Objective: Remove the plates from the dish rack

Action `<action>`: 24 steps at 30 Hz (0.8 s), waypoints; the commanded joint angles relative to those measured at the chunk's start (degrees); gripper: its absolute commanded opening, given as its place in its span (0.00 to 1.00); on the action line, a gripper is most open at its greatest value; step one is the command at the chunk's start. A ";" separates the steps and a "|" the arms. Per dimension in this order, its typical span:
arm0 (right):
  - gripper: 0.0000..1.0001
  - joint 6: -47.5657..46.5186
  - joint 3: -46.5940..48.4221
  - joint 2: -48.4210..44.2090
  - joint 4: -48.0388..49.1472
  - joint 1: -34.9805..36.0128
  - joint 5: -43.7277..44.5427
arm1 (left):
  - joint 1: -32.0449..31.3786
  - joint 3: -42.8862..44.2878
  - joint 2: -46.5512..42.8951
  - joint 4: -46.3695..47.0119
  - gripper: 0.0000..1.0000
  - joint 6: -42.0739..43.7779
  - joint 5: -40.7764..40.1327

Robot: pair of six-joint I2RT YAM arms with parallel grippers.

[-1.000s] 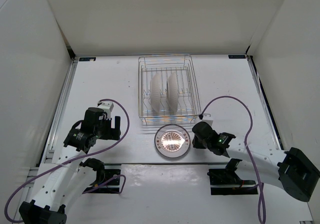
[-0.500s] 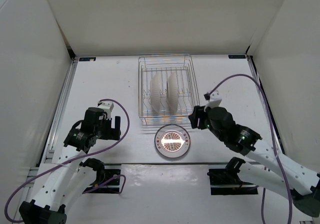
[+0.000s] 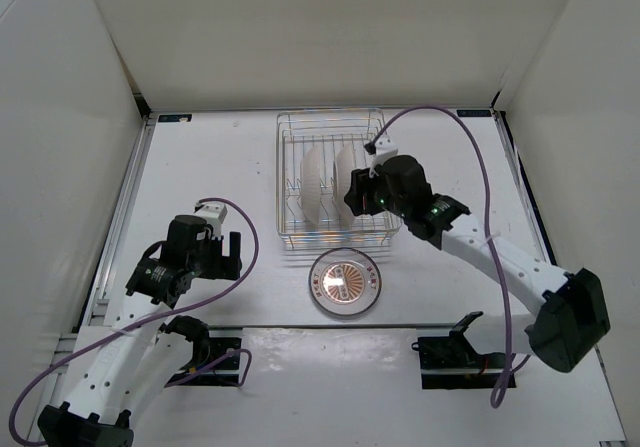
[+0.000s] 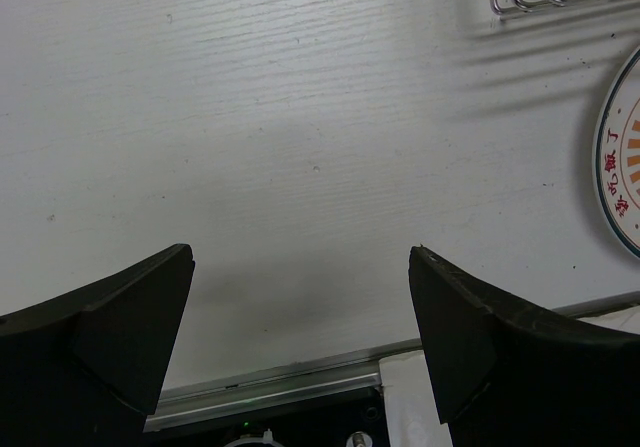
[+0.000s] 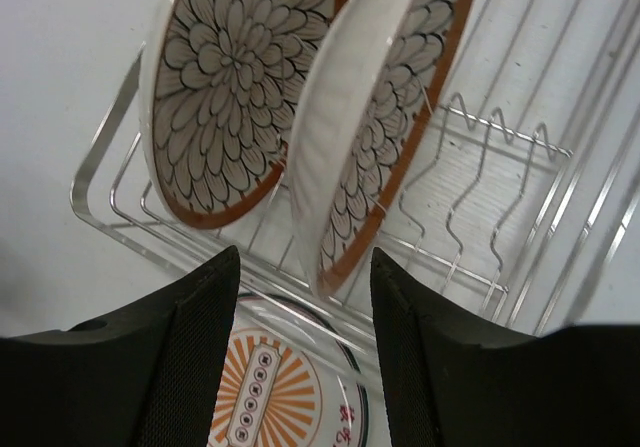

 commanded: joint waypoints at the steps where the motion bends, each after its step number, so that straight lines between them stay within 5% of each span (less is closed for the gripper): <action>1: 0.58 -1.38 4.28 4.21 4.57 -1.77 -8.74 | 0.02 1.24 -0.58 0.55 1.00 0.14 1.25; 5: 0.50 -2.26 5.69 7.83 6.41 -3.35 -13.13 | 0.03 1.24 -0.67 0.47 1.00 0.14 1.52; 14: 0.15 -3.40 9.47 13.46 8.53 -4.50 -17.09 | 0.03 1.07 -0.67 0.38 1.00 0.41 1.17; 24: 0.00 -6.22 19.22 13.29 2.82 -4.76 -15.69 | 0.03 1.16 -0.40 0.64 1.00 0.41 1.34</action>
